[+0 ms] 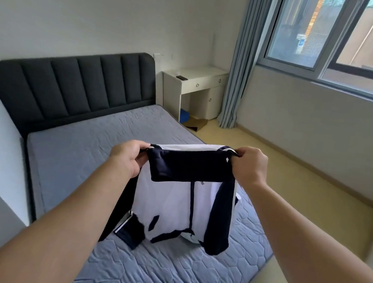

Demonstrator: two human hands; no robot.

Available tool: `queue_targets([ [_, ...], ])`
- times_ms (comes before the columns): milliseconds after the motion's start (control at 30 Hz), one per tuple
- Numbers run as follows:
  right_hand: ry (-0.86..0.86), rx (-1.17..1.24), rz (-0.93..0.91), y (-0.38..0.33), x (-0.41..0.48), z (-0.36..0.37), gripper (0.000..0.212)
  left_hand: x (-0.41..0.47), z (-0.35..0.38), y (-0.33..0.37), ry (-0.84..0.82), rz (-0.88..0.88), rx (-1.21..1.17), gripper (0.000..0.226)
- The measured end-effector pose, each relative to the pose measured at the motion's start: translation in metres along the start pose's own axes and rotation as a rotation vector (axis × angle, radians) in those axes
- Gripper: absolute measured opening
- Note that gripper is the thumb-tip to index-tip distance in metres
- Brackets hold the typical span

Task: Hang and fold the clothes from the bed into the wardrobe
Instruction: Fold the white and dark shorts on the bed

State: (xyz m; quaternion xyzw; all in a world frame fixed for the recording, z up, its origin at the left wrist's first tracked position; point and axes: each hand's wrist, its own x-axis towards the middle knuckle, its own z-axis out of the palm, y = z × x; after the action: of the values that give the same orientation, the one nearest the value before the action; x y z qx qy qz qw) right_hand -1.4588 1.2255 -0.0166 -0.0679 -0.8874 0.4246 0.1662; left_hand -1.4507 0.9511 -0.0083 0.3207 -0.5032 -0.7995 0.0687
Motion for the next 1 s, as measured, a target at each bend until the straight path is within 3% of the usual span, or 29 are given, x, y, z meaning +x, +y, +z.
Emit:
queue_targets([
  [100, -0.01, 0.037, 0.004, 0.0, 0.0, 0.001, 0.023, 0.009, 0.002, -0.009, 0.105, 0.12, 0.043, 0.051],
  [133, -0.022, 0.05, 0.005, 0.0, 0.001, 0.001, 0.025, 0.011, 0.001, -0.012, 0.14, 0.206, 0.119, 0.054],
  [267, -0.072, 0.113, 0.035, -0.002, 0.004, 0.0, 0.039, 0.013, -0.002, -0.022, 0.04, 0.531, 0.447, 0.03],
  [500, -0.126, -0.082, -0.109, 0.007, -0.002, 0.0, 0.02, 0.027, -0.019, -0.038, -0.129, 0.995, 1.055, 0.043],
  [633, -0.171, -0.249, -0.188, 0.012, -0.013, 0.007, 0.037, 0.037, -0.031, -0.046, -0.121, 0.955, 1.175, 0.027],
  [733, -0.186, -0.311, -0.192, 0.013, -0.021, 0.011, 0.034, 0.045, -0.036, -0.045, -0.122, 0.893, 1.17, 0.024],
  [900, -0.193, -0.422, -0.118, 0.025, -0.042, 0.017, 0.035, 0.054, -0.047, -0.051, -0.223, 0.597, 1.1, 0.006],
  [1000, -0.158, -0.465, -0.076, 0.036, -0.06, 0.023, 0.041, 0.058, -0.057, -0.063, -0.27, 0.502, 1.055, 0.017],
])
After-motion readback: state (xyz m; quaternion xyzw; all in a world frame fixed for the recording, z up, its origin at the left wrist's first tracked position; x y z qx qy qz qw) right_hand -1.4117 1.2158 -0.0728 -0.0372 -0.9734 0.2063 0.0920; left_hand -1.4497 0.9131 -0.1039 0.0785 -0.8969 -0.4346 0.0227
